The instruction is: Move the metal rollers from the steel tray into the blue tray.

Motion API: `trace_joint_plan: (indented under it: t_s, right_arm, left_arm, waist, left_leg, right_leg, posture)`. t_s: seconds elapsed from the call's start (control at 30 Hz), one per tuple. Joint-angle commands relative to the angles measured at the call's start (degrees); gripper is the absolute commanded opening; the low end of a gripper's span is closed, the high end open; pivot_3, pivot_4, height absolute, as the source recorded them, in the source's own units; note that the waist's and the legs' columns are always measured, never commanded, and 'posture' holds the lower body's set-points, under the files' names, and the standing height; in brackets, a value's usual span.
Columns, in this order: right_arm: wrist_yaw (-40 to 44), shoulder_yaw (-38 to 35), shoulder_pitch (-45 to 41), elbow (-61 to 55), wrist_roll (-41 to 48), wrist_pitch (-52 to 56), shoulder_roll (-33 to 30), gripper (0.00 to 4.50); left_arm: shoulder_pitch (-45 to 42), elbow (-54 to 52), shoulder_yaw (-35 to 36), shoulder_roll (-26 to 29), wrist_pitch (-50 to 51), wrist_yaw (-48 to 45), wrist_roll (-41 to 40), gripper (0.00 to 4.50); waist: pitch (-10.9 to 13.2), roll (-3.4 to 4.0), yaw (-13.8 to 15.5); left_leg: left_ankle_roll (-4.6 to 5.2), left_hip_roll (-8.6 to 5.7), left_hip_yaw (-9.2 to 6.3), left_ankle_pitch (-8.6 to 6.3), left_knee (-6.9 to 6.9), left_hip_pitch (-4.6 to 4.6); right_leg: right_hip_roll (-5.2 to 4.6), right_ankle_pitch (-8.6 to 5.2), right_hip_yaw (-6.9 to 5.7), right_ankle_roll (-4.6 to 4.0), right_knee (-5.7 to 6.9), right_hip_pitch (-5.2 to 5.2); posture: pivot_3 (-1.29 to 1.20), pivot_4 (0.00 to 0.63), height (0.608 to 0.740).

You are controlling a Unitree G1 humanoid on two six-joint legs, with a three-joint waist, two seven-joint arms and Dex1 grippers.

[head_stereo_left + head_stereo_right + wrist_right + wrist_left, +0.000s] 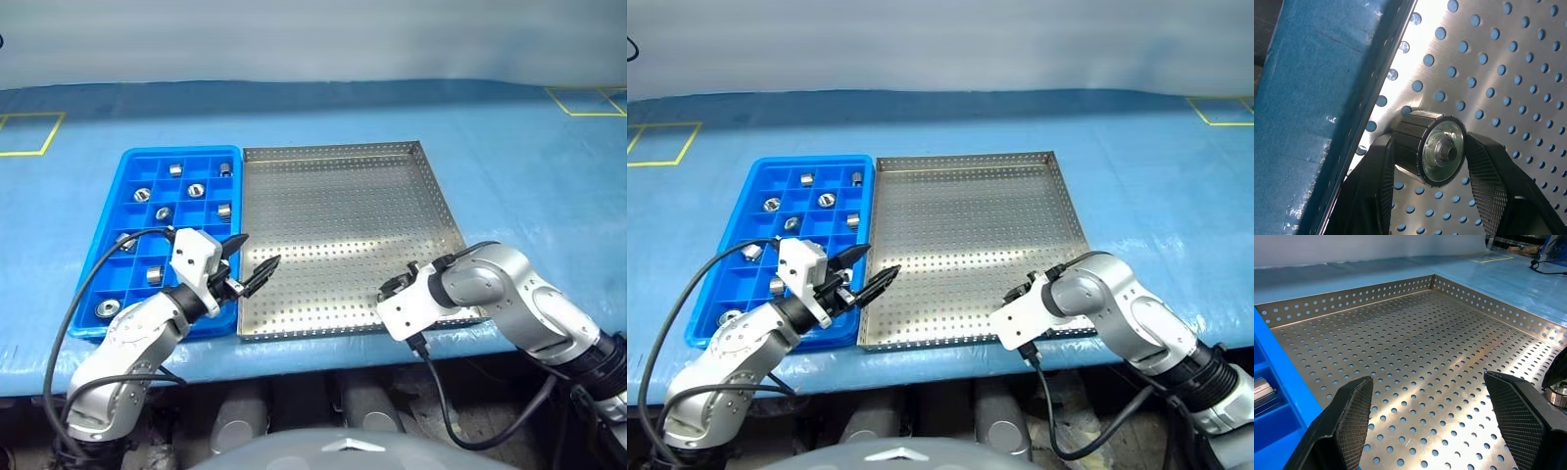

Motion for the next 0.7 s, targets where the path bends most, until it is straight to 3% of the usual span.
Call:
trace_joint_plan:
  t_s: [0.03,0.17,0.37,0.43,0.53,0.7]
  right_arm:
    - [-0.43,-0.21,0.04,-0.48,-0.75,0.73,1.30,1.83]
    - [-9.42,-2.17,-0.30,-1.07,-2.55,6.55,10.57,1.83]
    - [-29.10,-8.82,0.24,-2.20,6.16,21.31,41.10,1.83]
    - [-32.10,-9.68,0.50,-2.25,9.63,24.13,48.38,1.83]
    - [-31.73,-7.84,0.18,-2.74,13.17,27.81,51.65,1.83]
    - [-30.51,-4.28,-2.34,2.24,16.95,30.35,50.94,1.83]
  left_arm:
    - [-0.06,-1.80,0.59,0.08,-1.15,0.13,0.57,3.95]
    - [-0.03,-2.08,1.72,-1.38,-2.01,1.03,-0.28,3.95]
    - [-0.04,-4.27,10.08,-3.96,-3.30,5.21,-2.93,3.95]
    - [0.10,-5.18,13.72,-3.78,-3.43,6.16,-3.86,3.95]
    - [1.05,-6.83,18.58,-2.91,-3.39,6.40,-6.23,3.95]
    - [5.94,-8.97,28.62,-0.66,-4.31,5.44,-9.39,3.95]
  waist:
    - [0.00,0.00,-0.01]
    - [-0.02,-0.04,-0.25]
    - [-0.01,-0.05,-0.07]
    - [-0.02,-0.05,0.23]
    - [-0.03,-0.07,1.12]
    - [-0.05,-0.10,1.57]
  left_leg:
    - [0.00,0.00,0.00,0.00,0.02,0.00]
    - [0.00,0.02,0.01,0.00,0.11,0.00]
    - [-0.26,0.12,-0.07,0.15,0.07,-0.03]
    - [-0.33,0.15,-0.16,0.20,0.07,-0.03]
    - [-0.32,0.08,-0.21,0.20,0.07,-0.04]
    - [-0.20,-0.01,-0.14,0.12,0.07,-0.04]
  right_leg:
    - [0.00,0.00,0.00,0.00,0.01,0.01]
    - [0.02,0.04,0.01,0.04,0.04,0.03]
    - [0.14,0.37,0.03,0.14,0.18,-0.10]
    - [0.17,0.41,-0.04,0.10,0.19,-0.09]
    - [0.09,0.41,-0.09,0.09,0.15,-0.05]
    - [-0.02,0.35,-0.10,-0.01,0.01,-0.05]
  posture:
    - [-0.13,0.150,0.740]
    - [-0.11,0.150,0.740]
    - [-0.07,0.150,0.740]
    - [-0.05,0.150,0.740]
    - [-0.03,0.150,0.740]
    - [0.02,0.150,0.740]
